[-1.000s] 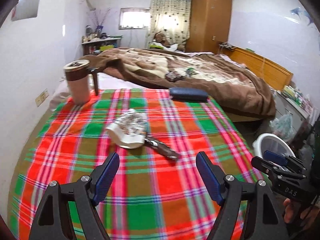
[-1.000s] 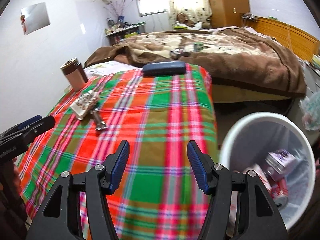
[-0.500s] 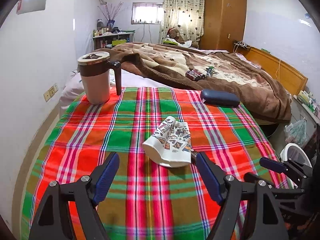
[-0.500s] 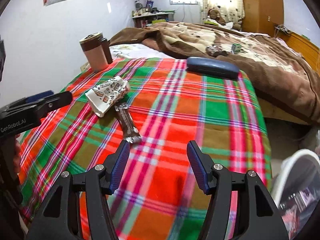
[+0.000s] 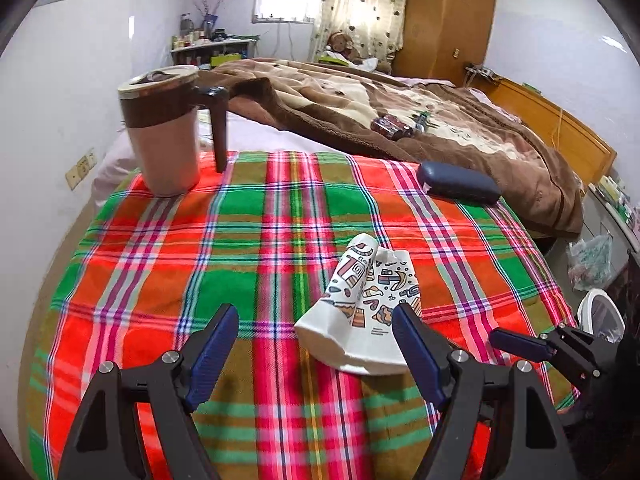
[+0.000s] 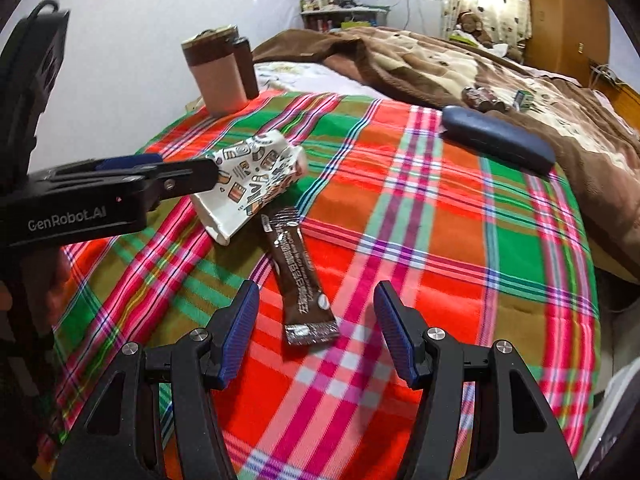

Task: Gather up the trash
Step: 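Grasp the white printed wrapper with the left gripper while the right gripper grasps the brown snack bar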

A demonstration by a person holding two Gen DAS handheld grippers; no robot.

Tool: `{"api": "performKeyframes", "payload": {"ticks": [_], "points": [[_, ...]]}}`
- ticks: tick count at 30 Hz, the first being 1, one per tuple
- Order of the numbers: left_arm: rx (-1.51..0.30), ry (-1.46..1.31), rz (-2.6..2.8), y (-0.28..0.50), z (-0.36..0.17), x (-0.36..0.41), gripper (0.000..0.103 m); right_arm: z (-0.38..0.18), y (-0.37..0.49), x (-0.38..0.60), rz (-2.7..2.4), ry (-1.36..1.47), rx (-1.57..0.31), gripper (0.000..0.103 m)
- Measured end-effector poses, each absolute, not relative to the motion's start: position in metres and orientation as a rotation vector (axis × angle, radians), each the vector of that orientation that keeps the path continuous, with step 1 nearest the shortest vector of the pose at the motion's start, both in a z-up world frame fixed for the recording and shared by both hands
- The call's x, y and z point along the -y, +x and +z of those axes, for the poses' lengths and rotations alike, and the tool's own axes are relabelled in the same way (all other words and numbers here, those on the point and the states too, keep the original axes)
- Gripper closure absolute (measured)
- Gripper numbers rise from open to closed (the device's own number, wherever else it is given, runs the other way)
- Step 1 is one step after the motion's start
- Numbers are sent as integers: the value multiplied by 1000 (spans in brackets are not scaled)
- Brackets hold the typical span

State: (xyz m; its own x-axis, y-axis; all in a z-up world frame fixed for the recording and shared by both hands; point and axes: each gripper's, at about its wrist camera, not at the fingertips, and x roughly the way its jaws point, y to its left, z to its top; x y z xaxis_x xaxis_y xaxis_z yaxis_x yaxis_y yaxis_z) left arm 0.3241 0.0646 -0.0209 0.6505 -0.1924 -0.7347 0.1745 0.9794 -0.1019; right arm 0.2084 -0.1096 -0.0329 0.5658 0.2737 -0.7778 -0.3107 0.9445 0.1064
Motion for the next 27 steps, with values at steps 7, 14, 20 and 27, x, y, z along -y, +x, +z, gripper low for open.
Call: {"api": "performKeyframes", "payload": {"ticks": [7, 14, 20, 27], "points": [[-868, -39, -241, 342, -32, -63, 25, -35, 214, 107, 348, -56, -926, 44], [-890, -34, -247, 346, -43, -60, 45, -36, 215, 112, 318, -50, -927, 64], [-901, -16, -270, 345, -48, -52, 62, -37, 215, 118, 314, 2, -929, 79], [-893, 14, -257, 338, -47, -47, 71, -37, 216, 117, 303, -2, -927, 79]]}}
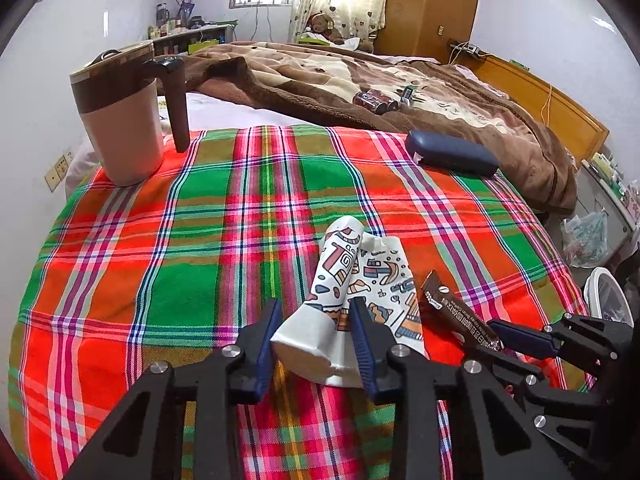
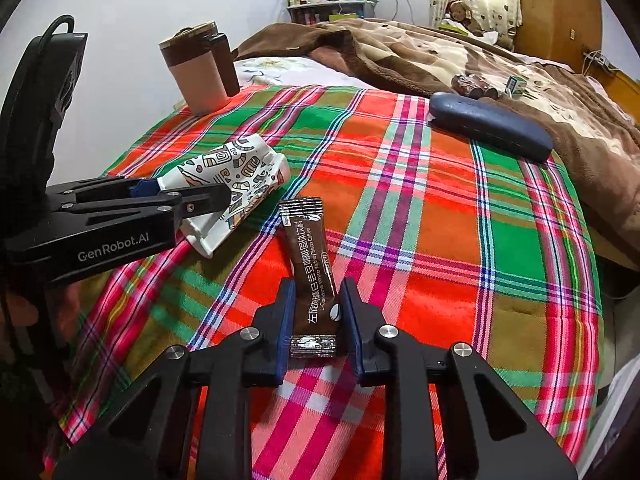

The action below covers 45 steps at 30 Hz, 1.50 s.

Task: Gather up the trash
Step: 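Grasp the white printed wrapper with the left gripper while the right gripper grasps the brown snack bar, then lift the wrapper and snack bar and carry them over the white bin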

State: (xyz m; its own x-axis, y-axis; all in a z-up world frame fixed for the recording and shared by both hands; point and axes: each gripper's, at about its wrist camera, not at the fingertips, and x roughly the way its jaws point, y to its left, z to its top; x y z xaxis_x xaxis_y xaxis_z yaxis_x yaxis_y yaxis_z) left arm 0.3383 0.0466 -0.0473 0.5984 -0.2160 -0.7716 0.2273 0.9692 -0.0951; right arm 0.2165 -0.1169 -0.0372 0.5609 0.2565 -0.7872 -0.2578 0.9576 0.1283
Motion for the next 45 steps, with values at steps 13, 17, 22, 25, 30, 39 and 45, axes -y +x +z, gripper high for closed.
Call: {"api": "performKeyframes", "payload": {"ticks": [13, 17, 22, 25, 30, 39, 45], "points": [[-852, 80, -227, 318, -41, -35, 83, -37, 214, 124, 286, 29, -922, 80], [-848, 80, -228, 312, -39, -33, 83, -37, 212, 126, 289, 44, -920, 80], [-844, 72, -230, 300, -36, -32, 83, -34, 205, 128, 279, 44, -904, 80], [-835, 67, -230, 292, -31, -32, 83, -33, 202, 130, 274, 49, -903, 80], [-819, 62, -232, 277, -23, -30, 83, -25, 192, 137, 258, 64, -878, 80], [-783, 71, -260, 244, -4, -17, 83, -12, 171, 155, 226, 109, -840, 80], [-751, 78, -292, 219, 10, -1, 83, -1, 150, 174, 190, 136, -808, 80]]}}
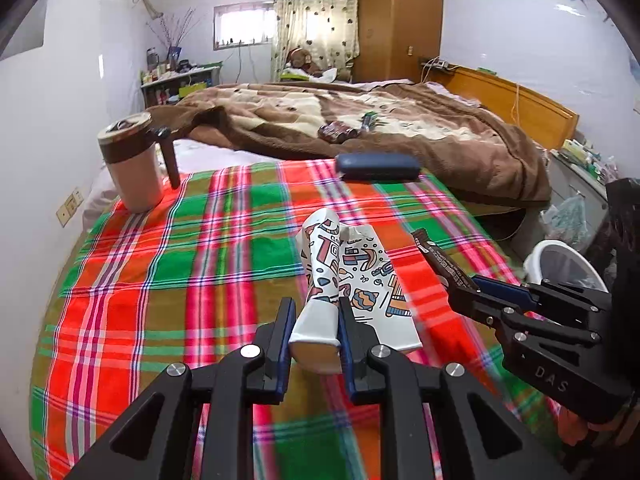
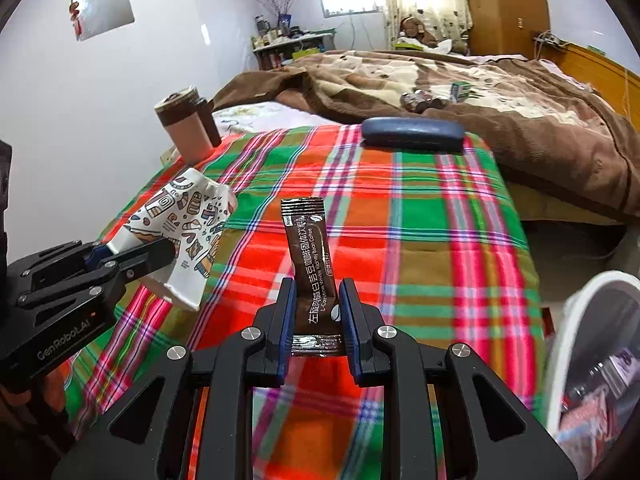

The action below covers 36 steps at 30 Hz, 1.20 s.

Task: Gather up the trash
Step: 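Lift the wrapper and snack bar and carry them over the white bin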

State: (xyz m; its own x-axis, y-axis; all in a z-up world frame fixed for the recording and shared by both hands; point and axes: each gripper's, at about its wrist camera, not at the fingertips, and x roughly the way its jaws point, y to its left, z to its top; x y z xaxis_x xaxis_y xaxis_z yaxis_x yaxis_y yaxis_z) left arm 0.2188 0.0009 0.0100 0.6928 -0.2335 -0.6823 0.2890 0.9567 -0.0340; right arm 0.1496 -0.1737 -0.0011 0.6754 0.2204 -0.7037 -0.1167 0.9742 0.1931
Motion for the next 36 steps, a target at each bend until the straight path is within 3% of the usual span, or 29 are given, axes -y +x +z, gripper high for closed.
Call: {"api": "performKeyframes", "payload": {"ticks": [15, 36], "points": [[-688, 115, -447, 159, 36, 80, 83, 24, 86, 241, 52, 181, -721, 80], [-758, 172, -705, 127, 12, 241, 83, 6, 25, 367, -243, 285, -735, 80]]}}
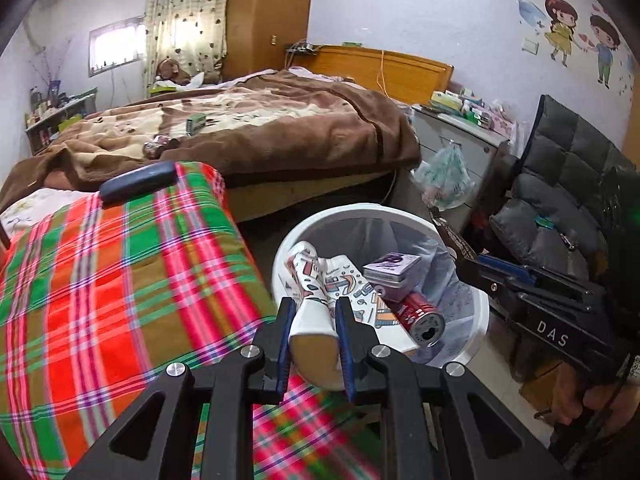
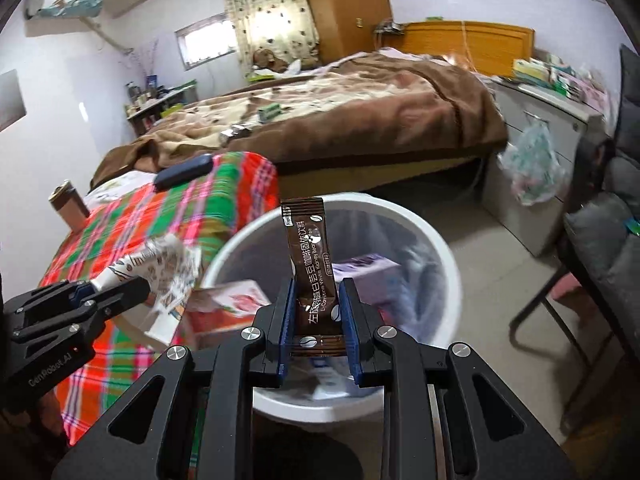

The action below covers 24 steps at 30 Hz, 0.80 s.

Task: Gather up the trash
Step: 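Lift the wrapper and snack bar and carry them over the white bin, then open both grippers to drop the wrapper and snack bar into the bin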

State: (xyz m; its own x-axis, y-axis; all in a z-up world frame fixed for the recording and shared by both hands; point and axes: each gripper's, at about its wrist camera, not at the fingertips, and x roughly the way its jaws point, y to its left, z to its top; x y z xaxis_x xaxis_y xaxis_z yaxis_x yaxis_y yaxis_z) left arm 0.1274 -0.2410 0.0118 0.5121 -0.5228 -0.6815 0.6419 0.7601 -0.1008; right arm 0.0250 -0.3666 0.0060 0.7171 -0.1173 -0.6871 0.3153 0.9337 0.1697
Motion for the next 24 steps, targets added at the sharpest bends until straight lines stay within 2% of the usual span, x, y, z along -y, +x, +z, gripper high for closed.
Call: {"api": "performKeyframes", "payload": {"ticks": [21, 22, 23, 24], "points": [[-798, 249, -741, 135, -6, 312, 82, -14, 20, 398, -266, 320, -796, 80], [-801, 241, -741, 135, -6, 312, 78, -15, 20, 399, -263, 317, -804, 80], [-805, 236, -736, 136, -7, 312, 63, -16, 21, 398, -257, 312, -807, 79], [-806, 230, -728, 137, -7, 311, 53, -16, 20, 398, -254, 308, -810, 79]]}}
